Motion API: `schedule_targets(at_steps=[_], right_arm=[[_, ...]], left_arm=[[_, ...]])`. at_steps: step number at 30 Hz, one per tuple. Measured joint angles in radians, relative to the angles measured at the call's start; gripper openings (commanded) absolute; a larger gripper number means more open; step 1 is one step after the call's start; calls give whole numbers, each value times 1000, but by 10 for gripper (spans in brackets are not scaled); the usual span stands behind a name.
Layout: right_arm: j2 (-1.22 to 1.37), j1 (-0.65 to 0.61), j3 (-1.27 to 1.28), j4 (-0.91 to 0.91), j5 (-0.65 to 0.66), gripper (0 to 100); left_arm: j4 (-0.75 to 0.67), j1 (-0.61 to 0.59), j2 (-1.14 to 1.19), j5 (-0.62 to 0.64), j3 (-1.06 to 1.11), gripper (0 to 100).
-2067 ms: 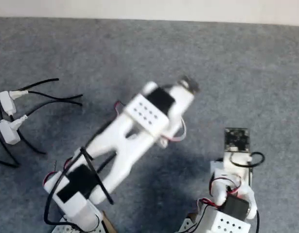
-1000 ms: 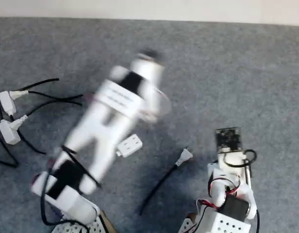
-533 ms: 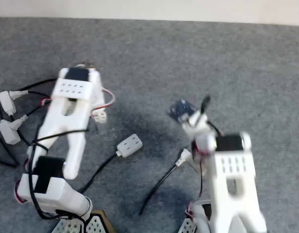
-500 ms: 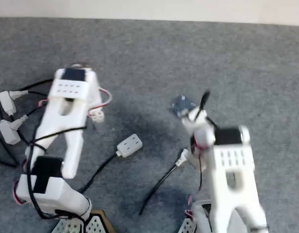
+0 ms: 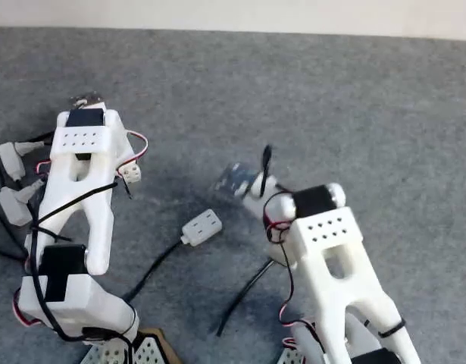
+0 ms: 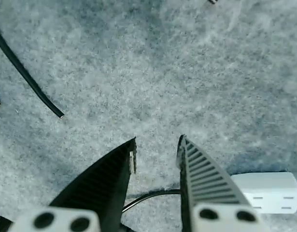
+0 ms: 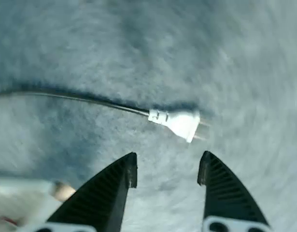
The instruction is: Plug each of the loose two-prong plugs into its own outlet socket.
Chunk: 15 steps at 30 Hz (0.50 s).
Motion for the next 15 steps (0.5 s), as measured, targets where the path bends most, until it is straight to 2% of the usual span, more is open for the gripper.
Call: schedule_targets(at_steps=[2, 5, 11, 15], right_arm=[[-40, -18, 38, -8, 137, 129], [-132, -35, 94, -29, 242, 50], [-330, -72, 247, -68, 370, 62], [-371, -95, 351, -173, 388, 63]], left_arm=[[-5, 0, 0, 0, 0, 147], [-6, -25, 0, 0, 0, 147], [-6, -28, 0, 2, 0, 147], [-6, -32, 0, 2, 0, 147]])
